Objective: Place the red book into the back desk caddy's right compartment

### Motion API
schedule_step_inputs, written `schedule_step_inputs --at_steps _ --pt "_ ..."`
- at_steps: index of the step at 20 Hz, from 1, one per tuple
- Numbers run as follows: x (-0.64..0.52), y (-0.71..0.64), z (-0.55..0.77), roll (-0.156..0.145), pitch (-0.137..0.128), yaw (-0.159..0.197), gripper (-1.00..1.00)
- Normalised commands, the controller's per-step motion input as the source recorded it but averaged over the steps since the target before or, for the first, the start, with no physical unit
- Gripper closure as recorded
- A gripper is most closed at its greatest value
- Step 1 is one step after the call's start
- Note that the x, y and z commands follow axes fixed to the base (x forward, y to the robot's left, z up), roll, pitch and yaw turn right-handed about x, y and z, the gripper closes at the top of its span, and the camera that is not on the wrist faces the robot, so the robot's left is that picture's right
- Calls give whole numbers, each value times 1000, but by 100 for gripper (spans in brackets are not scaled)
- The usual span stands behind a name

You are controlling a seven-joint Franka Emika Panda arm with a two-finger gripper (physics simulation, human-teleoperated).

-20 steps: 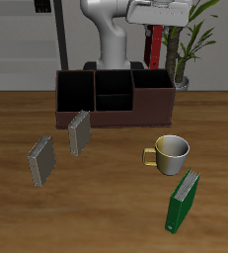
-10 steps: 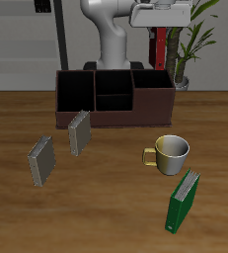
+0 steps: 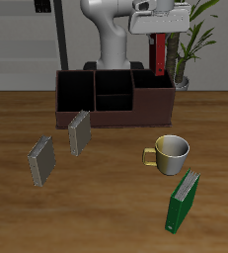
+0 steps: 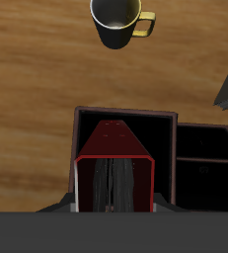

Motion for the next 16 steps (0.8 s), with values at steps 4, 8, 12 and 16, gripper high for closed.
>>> schedule_step_inputs --at_steps 4,8,12,16 --pt "91 -5 -125 10 21 -6 100" --pt "110 -12 -155 14 29 9 100" --pt "48 26 -116 7 14 5 100" --pt "100 -24 -177 4 32 6 100"
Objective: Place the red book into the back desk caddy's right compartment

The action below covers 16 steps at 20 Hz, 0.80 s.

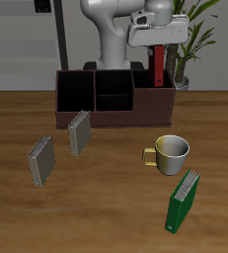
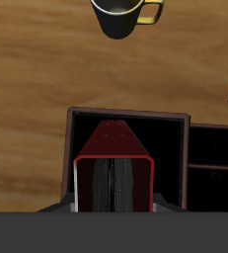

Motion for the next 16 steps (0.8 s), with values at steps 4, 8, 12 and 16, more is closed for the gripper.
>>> schedule_step_inputs --at_steps 4,8,12,16 --pt "101 -77 -263 3 55 -10 100" --pt "45 -81 -306 -15 39 2 100" --pt "43 -21 -274 -4 43 12 100" --pt "38 8 -211 8 28 15 100"
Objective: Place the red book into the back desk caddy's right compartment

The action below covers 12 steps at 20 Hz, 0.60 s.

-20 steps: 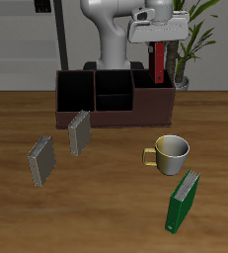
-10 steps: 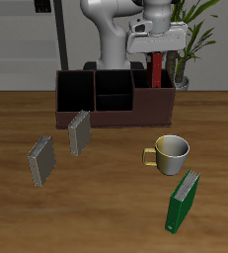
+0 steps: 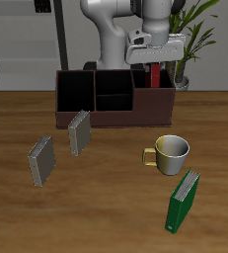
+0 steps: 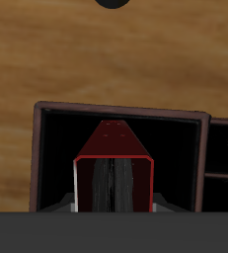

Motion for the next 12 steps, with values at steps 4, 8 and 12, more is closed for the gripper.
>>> schedule_step_inputs --at_steps 4,8,12 --pt "63 32 -278 0 44 13 100" --pt "109 53 -445 17 73 34 100" --pt "107 26 -293 13 51 9 100"
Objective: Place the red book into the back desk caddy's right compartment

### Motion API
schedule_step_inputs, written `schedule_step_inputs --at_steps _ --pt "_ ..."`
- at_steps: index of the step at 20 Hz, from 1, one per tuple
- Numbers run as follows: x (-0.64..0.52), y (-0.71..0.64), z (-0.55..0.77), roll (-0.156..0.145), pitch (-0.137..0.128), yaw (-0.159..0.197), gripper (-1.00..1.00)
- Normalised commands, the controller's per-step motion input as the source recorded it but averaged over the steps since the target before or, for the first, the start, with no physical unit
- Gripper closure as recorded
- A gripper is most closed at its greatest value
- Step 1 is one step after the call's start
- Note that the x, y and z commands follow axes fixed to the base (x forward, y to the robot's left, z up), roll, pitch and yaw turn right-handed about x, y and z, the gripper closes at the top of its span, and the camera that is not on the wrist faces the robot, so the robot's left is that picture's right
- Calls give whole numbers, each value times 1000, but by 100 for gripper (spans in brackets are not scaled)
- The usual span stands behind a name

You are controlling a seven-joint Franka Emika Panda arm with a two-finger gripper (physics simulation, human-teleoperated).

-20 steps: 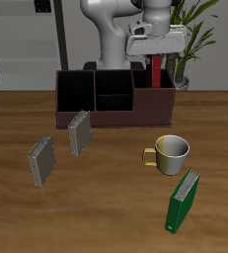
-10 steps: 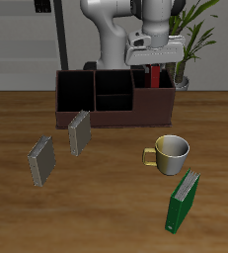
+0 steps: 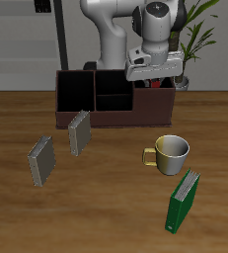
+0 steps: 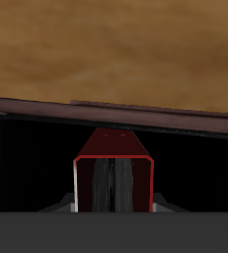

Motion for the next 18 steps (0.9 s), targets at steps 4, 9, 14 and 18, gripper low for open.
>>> schedule_step_inputs --at_steps 4,9,14,18 --pt "5 16 -128 15 46 -25 -100" --pt "24 -58 -11 -3 16 -17 -100" --pt "13 24 -4 17 15 -5 -100" --pt "22 7 -3 11 4 3 -100"
